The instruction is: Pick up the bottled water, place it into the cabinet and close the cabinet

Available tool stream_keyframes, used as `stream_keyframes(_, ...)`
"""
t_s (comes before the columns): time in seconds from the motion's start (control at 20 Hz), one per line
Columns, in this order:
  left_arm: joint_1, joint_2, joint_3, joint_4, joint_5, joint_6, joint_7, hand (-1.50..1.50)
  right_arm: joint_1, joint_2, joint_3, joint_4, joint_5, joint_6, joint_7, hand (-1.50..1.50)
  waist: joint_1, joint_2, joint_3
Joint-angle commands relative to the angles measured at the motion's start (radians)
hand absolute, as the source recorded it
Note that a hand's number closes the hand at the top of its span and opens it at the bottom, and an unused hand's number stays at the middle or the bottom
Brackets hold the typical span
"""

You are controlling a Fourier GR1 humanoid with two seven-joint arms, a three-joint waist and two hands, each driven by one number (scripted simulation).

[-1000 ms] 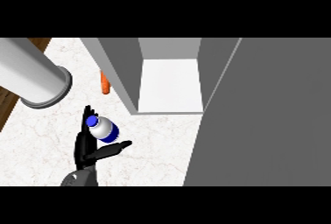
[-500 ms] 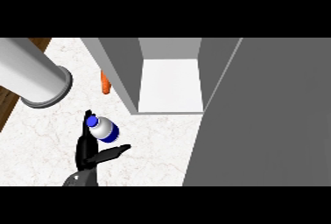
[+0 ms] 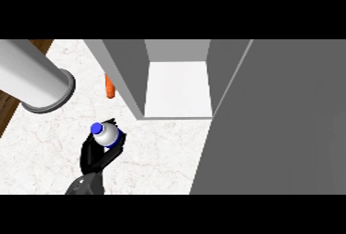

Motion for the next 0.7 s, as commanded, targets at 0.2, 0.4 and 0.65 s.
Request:
stream_keyframes(0.2,-0.013,-0.014,-0.005,-0.016,0.040,-0.031,-0.010,1.50,0.041,-0.071,-0.072,-0.148,0.009,0.033,0.054,-1.50,0.004,-0.001,0.001)
stream_keyframes(0.4,-0.019,0.005,0.005,0.018,0.078,-0.125,-0.034,1.50,0.044,-0.052,-0.005,-0.114,0.063,0.007,0.024,-1.50,0.002,-0.001,0.001)
stream_keyframes(0.65,0.045,-0.006,-0.048,-0.047,0.056,-0.165,-0.027,1.50,0.020,-0.054,-0.009,-0.132,0.063,0.017,0.073,-1.50,0.007,-0.002,0.001)
